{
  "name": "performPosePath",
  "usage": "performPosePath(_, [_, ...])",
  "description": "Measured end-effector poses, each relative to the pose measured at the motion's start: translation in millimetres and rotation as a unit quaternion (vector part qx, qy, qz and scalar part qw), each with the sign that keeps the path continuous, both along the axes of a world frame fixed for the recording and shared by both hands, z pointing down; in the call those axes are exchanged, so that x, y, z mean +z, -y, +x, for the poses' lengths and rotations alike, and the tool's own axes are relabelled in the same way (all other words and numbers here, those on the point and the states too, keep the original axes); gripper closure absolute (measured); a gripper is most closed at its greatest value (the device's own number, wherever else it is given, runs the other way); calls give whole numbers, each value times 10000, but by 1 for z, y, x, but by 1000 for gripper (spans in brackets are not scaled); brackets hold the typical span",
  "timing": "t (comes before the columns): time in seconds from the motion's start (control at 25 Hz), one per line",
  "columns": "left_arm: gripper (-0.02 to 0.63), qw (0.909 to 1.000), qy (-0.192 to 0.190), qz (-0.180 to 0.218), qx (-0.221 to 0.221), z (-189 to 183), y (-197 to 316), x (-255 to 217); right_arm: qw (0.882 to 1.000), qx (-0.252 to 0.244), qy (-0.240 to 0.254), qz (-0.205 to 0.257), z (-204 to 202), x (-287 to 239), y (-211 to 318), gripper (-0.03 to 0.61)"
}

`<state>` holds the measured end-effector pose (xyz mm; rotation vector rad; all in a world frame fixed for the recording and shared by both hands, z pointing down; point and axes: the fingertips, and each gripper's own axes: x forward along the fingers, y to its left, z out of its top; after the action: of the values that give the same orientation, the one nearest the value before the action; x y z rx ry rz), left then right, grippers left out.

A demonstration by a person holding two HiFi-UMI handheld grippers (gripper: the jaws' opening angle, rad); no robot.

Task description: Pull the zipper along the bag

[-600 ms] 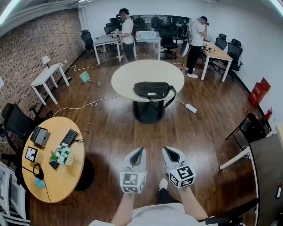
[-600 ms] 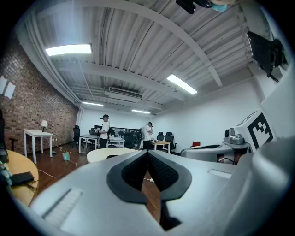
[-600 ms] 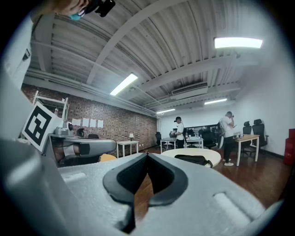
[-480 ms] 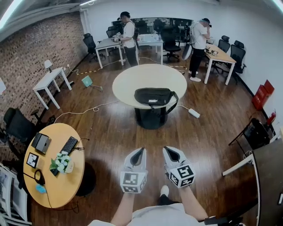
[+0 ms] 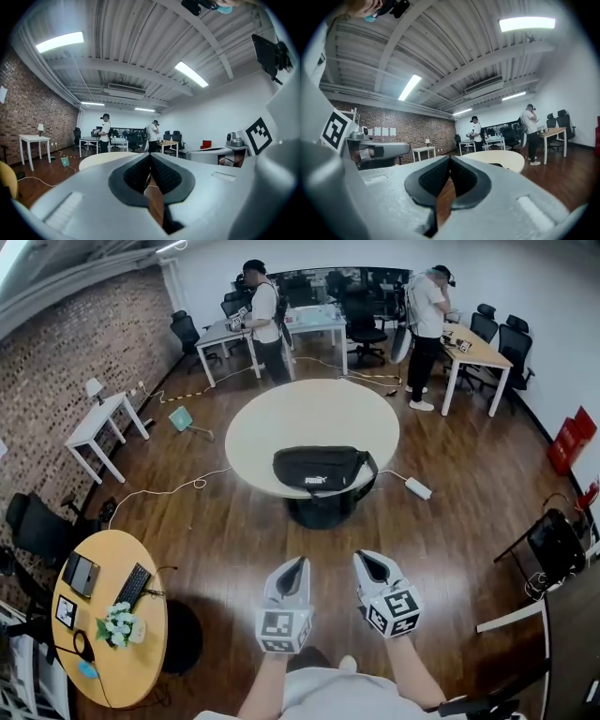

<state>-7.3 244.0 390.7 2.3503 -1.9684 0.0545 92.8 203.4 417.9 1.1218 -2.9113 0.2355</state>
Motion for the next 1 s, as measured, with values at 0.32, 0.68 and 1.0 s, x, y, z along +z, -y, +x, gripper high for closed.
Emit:
performPosePath(0.32, [597, 9995, -46, 31, 296, -18, 145, 25, 9999, 88, -135, 53, -24, 28, 125, 587])
performPosePath(0.68, [597, 9953, -165, 226, 930, -58, 312, 0, 9961, 760, -293, 333, -52, -12, 301, 586])
performPosePath(1.0, [597, 9917, -219, -346, 1223, -69, 400, 46, 9920, 1076, -582, -314, -53, 42, 383, 586])
